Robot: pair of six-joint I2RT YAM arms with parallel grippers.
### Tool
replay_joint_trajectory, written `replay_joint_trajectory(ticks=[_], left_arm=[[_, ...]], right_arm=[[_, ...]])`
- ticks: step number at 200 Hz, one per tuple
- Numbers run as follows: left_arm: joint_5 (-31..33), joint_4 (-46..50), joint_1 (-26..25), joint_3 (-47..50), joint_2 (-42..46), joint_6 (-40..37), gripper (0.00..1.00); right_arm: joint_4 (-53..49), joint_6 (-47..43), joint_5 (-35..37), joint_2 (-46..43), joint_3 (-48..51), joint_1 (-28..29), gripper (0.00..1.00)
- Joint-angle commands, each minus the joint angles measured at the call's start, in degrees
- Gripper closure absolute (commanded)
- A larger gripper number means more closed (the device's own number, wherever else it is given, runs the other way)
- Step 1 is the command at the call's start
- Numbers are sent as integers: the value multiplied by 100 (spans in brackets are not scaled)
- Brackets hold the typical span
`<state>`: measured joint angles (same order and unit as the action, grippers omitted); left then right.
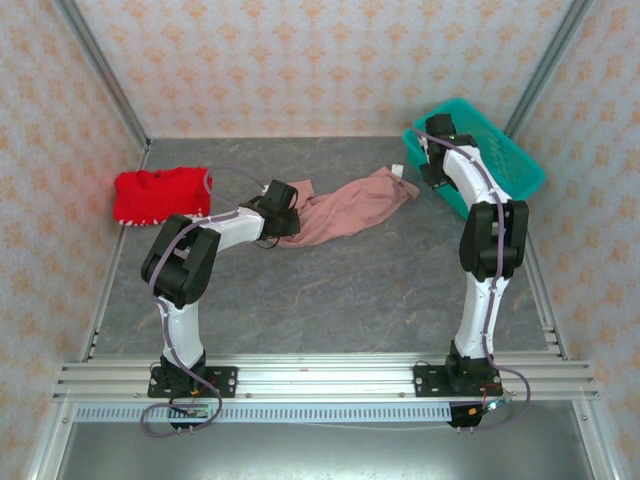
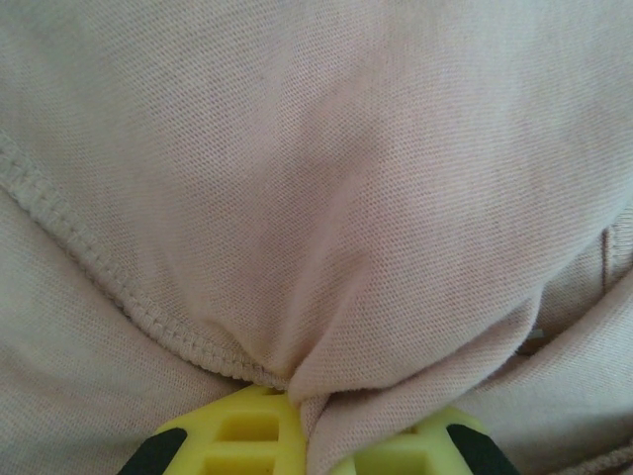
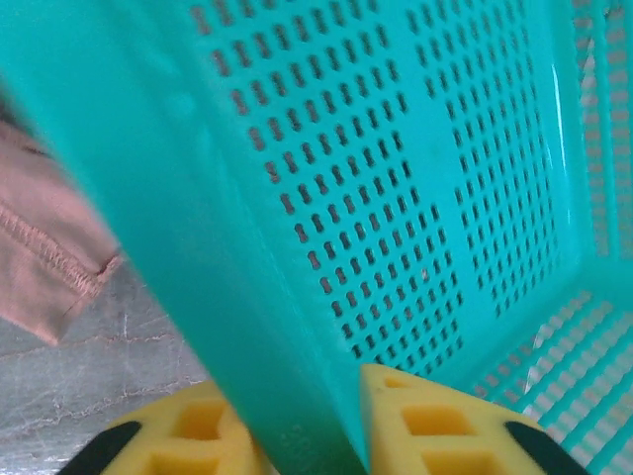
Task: Fold the inside-out t-shirt
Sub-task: Rotate the basket at the top-right of the table.
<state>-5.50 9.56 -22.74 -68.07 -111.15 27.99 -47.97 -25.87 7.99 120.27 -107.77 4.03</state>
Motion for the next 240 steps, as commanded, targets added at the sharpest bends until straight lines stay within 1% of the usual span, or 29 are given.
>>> replay_joint_trajectory(ticks=[1, 25, 48, 53, 76, 116, 152, 176, 196, 210, 216, 224, 240], left_arm=[[143, 68, 29, 117, 138, -118, 95], [140, 94, 30, 118, 138, -132, 95], [180, 99, 24, 128, 129, -136, 95], [179, 98, 24, 128, 305, -142, 95], [198, 137, 25, 103, 332, -153, 95], [283, 200, 28, 125, 480, -198, 96], [345, 215, 34, 172, 561, -206, 97], [347, 228, 33, 163, 549, -206, 97], [336, 267, 43, 115, 534, -206, 97], [324, 299, 43, 69, 553, -219, 97], [330, 335, 51, 40, 559, -228, 97], [334, 370, 51, 14, 592, -254, 98], [350, 440, 58, -40, 708, -276, 100]], right_arm=[[-329, 636, 97, 178, -352, -65, 79], [-610, 1009, 660, 552, -850, -119, 81], [-974, 1316, 838, 883, -1414, -233, 83], [-980, 1326, 861, 936, -1477, -249, 83], [-986, 1280, 1044, 1167, -1803, -312, 84], [-1198, 984, 1609, 1723, -2731, -429, 84], [-1034, 466, 1466, 1994, -3171, -445, 85], [-881, 186, 1340, 2078, -3198, -447, 86], [-754, -16, 1389, 2179, -3224, -446, 85], [-677, -124, 1547, 2267, -3291, -447, 83], [-706, -127, 1588, 2302, -3372, -447, 81], [-788, -57, 1575, 2315, -3488, -443, 74], [-998, 198, 1307, 2167, -3622, -408, 57]])
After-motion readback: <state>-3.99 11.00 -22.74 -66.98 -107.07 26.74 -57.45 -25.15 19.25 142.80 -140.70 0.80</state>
